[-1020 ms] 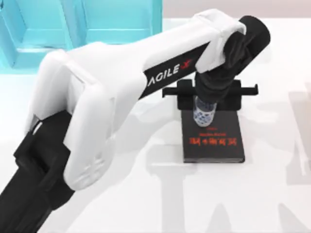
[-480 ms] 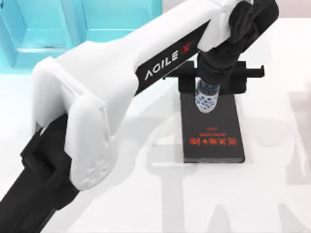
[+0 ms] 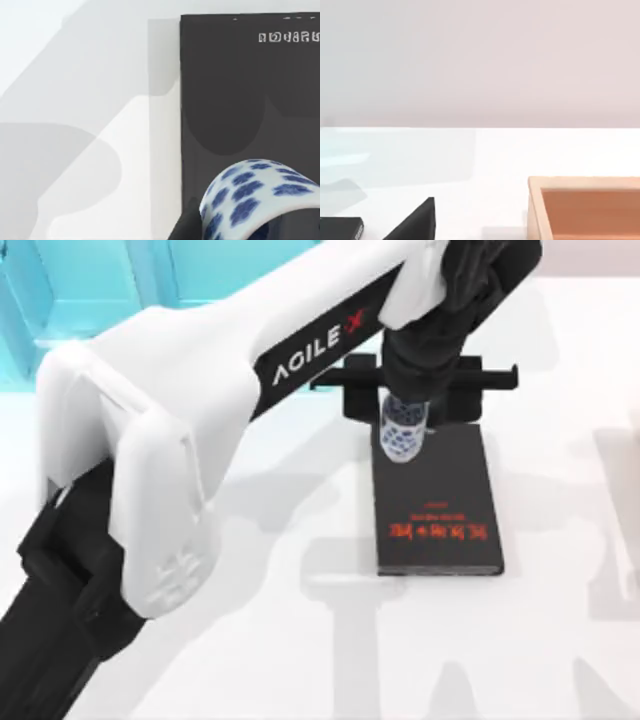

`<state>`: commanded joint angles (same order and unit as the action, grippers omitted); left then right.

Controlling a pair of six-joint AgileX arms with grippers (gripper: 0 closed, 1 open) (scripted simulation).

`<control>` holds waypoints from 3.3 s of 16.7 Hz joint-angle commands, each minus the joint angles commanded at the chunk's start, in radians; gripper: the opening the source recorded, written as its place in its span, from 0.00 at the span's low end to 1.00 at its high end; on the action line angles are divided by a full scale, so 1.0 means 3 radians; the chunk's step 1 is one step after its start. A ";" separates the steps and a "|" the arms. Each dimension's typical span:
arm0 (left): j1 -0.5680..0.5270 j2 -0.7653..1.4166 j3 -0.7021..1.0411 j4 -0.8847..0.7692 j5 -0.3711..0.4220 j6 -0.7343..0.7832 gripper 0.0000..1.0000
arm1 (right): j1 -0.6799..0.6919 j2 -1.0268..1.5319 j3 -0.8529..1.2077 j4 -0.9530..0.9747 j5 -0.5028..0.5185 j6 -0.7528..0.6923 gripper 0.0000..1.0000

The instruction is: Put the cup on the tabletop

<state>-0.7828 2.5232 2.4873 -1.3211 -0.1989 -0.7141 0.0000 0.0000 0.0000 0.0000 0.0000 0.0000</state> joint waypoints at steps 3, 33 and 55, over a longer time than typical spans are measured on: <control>0.0216 -0.0359 -0.0512 0.0153 0.0006 0.0280 0.00 | 0.0000 0.0000 0.0000 0.0000 0.0000 0.0000 1.00; 0.1992 -0.2419 -0.4126 0.2011 0.0478 0.1900 0.00 | 0.0000 0.0000 0.0000 0.0000 0.0000 0.0000 1.00; 0.2003 -0.2375 -0.4175 0.2067 0.0479 0.1900 1.00 | 0.0000 0.0000 0.0000 0.0000 0.0000 0.0000 1.00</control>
<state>-0.1820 1.8106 1.2348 -0.7012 -0.0551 -0.1440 0.0000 0.0000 0.0000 0.0000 0.0000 0.0000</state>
